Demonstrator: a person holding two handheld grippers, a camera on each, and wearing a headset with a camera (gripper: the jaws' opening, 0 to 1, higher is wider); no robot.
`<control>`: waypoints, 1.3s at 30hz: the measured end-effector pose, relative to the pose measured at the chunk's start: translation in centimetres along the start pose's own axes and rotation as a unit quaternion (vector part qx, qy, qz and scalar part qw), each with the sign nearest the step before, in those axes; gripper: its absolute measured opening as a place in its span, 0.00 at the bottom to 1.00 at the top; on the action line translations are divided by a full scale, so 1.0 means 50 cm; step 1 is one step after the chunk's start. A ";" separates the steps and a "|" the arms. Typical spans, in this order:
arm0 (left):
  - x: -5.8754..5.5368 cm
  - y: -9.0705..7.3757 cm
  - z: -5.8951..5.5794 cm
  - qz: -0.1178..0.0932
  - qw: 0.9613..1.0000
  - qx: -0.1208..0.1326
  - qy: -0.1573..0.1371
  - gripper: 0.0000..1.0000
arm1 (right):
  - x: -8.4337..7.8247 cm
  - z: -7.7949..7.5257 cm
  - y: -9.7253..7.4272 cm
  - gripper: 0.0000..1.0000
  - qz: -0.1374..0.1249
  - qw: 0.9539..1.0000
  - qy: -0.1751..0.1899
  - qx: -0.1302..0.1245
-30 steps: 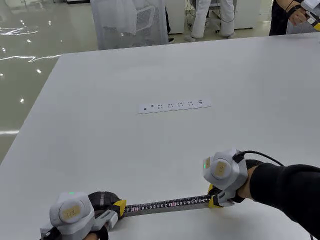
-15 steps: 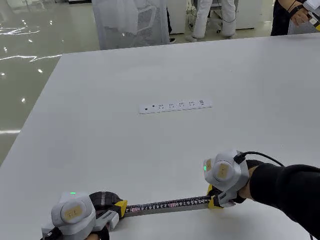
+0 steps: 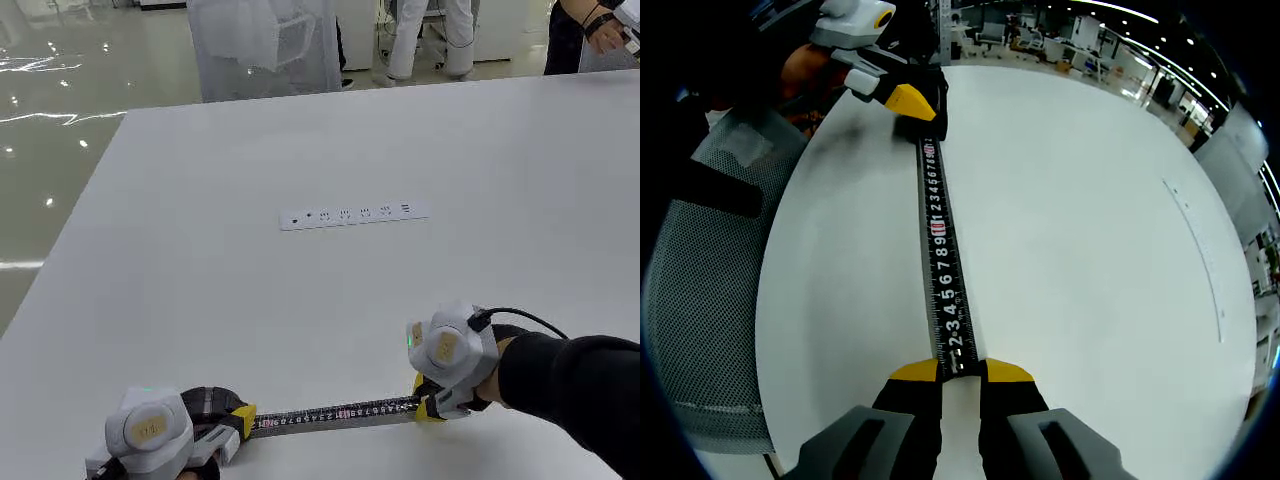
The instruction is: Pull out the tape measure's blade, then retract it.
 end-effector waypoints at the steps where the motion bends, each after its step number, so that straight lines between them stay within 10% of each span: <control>1: 0.000 0.000 0.000 0.000 1.000 0.000 0.000 0.60 | 0.000 0.000 0.001 0.10 0.000 1.000 0.000 0.000; 39: -0.002 0.003 0.001 0.003 1.000 0.000 0.002 0.61 | 0.023 0.003 0.012 0.10 0.007 1.000 -0.004 -0.002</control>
Point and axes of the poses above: the centre of the closed fingertips' face, and the gripper's own axes: y roughly forward along the fingers, z roughly to its left, x roughly out of its top, the point moved 4 cm from there along -y, roughly backward along the fingers, and after that the axes turned 3 degrees about -y, right-handed, at the moved point
